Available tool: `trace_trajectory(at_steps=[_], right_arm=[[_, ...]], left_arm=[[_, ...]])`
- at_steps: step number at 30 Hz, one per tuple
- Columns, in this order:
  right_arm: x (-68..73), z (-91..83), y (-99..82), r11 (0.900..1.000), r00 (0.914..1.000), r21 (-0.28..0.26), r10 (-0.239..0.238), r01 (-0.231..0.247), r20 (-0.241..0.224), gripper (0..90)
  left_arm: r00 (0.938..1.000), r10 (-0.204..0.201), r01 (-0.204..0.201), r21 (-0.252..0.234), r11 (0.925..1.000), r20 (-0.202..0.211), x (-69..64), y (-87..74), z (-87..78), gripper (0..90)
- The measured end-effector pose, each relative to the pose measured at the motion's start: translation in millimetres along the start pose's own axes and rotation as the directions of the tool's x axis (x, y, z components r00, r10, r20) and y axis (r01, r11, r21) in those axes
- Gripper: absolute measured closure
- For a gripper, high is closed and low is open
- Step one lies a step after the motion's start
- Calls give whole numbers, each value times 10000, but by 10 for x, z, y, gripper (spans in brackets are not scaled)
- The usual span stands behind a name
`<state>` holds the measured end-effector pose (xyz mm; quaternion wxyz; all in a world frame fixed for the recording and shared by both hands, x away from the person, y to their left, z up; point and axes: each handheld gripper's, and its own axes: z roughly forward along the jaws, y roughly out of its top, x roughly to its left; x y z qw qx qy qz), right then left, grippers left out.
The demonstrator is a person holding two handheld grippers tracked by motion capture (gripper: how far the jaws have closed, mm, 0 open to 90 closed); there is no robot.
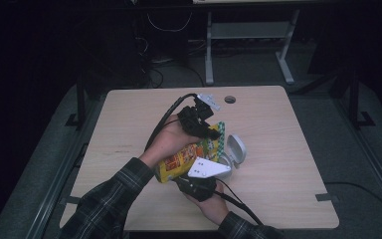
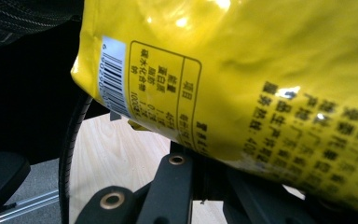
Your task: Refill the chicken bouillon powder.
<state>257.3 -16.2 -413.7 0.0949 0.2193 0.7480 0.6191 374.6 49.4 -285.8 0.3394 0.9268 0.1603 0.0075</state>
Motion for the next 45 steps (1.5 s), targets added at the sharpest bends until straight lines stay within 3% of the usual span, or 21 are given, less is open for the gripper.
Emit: trace_trajectory(at_steps=[45], right_arm=[[8,0,5,10000,10000,-80,39,-39,-5,900]], left_arm=[[10000,-38,39,110,9999,-64,-20,21,6,898]])
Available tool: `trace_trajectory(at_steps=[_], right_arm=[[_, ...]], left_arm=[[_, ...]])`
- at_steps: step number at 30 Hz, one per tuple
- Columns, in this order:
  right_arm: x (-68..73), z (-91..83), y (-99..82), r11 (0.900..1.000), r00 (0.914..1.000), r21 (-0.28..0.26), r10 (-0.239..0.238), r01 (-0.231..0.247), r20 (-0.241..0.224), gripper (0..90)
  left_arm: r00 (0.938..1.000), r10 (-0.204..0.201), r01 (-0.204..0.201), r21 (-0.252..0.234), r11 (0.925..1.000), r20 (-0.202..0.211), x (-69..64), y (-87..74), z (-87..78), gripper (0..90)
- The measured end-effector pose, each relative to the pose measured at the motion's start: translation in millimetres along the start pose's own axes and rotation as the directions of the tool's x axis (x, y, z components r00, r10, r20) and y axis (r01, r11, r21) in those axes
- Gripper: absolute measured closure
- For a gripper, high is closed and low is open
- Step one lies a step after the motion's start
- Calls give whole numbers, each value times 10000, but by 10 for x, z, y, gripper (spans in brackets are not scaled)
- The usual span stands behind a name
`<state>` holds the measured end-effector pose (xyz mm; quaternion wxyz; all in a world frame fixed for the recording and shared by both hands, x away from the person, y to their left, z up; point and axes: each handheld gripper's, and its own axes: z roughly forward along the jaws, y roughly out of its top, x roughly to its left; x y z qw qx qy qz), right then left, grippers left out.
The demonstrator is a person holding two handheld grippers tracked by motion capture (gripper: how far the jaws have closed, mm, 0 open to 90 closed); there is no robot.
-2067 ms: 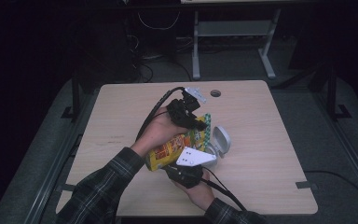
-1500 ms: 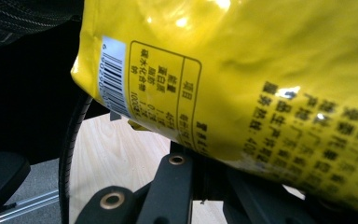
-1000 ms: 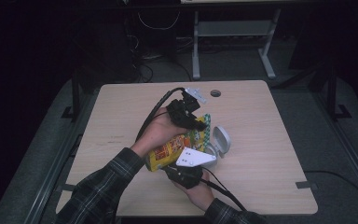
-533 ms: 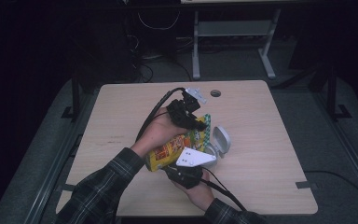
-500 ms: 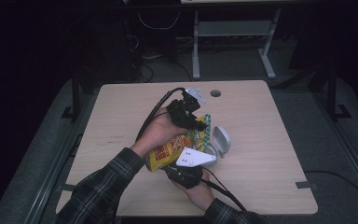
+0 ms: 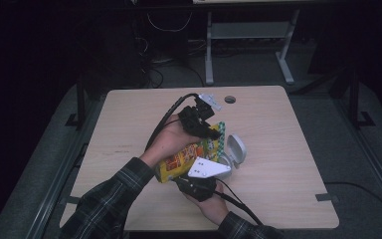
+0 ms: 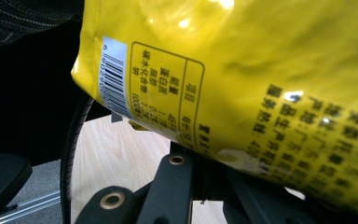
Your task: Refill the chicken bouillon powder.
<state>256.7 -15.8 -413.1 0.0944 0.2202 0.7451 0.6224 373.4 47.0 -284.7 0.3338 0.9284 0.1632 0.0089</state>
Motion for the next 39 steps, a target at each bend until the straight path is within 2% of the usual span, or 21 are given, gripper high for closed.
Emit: trace_trajectory(at_steps=[10,16,39], right_arm=[[2,0,10,10000,10000,-10,-49,49,-29,900],[-15,20,22,9999,9999,-76,-107,106,-40,900],[-4,21,15,9999,9999,-9,-132,132,-84,900]], left_arm=[[10000,4,-4,7,10000,-37,-11,17,3,898],[9998,153,-152,160,9998,-108,5,29,-15,898],[10000,45,-44,64,10000,-66,-1,9,-12,898]])
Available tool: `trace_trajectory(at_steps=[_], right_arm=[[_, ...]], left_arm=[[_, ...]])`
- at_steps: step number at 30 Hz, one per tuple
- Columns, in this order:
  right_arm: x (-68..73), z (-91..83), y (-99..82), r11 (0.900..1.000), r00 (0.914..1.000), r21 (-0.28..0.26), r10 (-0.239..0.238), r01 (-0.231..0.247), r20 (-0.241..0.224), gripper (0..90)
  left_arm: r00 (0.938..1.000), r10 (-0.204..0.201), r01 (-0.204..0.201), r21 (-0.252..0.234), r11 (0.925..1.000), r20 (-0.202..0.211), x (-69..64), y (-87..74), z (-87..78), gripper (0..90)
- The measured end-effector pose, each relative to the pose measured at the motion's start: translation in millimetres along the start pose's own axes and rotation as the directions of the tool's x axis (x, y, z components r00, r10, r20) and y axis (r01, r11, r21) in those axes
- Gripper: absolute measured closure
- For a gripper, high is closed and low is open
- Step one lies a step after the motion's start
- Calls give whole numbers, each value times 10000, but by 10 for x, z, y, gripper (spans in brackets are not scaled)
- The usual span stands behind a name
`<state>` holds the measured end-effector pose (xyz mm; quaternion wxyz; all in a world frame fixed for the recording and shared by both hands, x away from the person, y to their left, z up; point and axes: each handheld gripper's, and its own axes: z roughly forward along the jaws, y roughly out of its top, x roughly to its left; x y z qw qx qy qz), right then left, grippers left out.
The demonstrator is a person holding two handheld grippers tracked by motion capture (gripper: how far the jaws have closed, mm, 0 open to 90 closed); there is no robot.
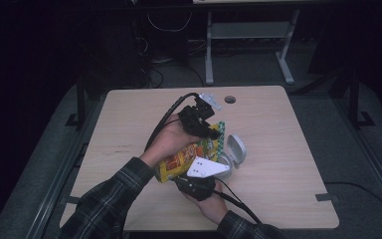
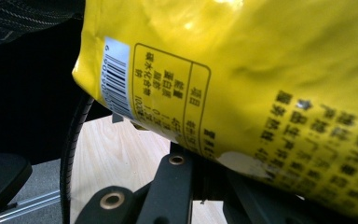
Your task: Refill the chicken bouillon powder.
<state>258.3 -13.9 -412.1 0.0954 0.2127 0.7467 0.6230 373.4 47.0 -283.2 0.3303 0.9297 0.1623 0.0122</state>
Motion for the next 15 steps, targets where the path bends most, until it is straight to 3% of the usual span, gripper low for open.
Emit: trace_trajectory(at_steps=[15], right_arm=[[-1,3,-2,10000,10000,-25,8,-8,14,900]], left_arm=[[10000,-29,29,-24,10000,25,-2,1,7,898]])
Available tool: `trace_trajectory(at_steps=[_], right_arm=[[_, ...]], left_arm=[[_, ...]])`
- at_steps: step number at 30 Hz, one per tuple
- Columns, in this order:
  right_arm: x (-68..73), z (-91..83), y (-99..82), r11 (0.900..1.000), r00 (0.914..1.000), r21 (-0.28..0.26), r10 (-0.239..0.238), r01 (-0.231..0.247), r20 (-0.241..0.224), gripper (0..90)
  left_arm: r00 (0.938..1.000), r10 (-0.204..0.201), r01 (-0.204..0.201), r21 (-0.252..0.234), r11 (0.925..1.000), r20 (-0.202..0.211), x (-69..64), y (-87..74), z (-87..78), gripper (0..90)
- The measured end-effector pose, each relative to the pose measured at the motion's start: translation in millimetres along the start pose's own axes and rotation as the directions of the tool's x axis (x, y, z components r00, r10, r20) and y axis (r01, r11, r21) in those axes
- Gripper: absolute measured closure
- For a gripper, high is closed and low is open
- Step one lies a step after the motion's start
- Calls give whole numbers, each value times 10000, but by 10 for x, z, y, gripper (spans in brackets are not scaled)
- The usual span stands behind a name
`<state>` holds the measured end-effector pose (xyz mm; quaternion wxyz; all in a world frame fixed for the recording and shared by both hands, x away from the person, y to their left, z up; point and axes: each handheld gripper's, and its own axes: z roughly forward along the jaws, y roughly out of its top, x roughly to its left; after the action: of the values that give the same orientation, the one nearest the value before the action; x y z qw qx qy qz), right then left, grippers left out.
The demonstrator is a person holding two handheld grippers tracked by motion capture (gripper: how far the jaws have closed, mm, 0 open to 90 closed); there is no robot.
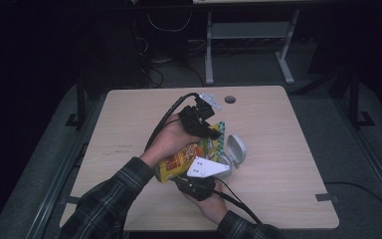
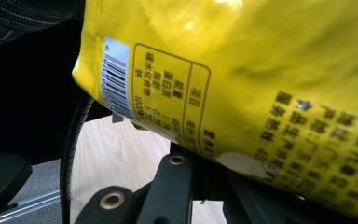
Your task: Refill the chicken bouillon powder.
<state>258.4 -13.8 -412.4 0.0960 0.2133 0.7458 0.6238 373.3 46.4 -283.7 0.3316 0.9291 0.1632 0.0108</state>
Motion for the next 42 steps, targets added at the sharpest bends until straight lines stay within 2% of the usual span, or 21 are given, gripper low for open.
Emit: trace_trajectory(at_steps=[42], right_arm=[[-1,-9,4,10000,10000,-68,-59,59,-25,900]], left_arm=[[10000,14,-14,82,10000,17,-10,20,2,898]])
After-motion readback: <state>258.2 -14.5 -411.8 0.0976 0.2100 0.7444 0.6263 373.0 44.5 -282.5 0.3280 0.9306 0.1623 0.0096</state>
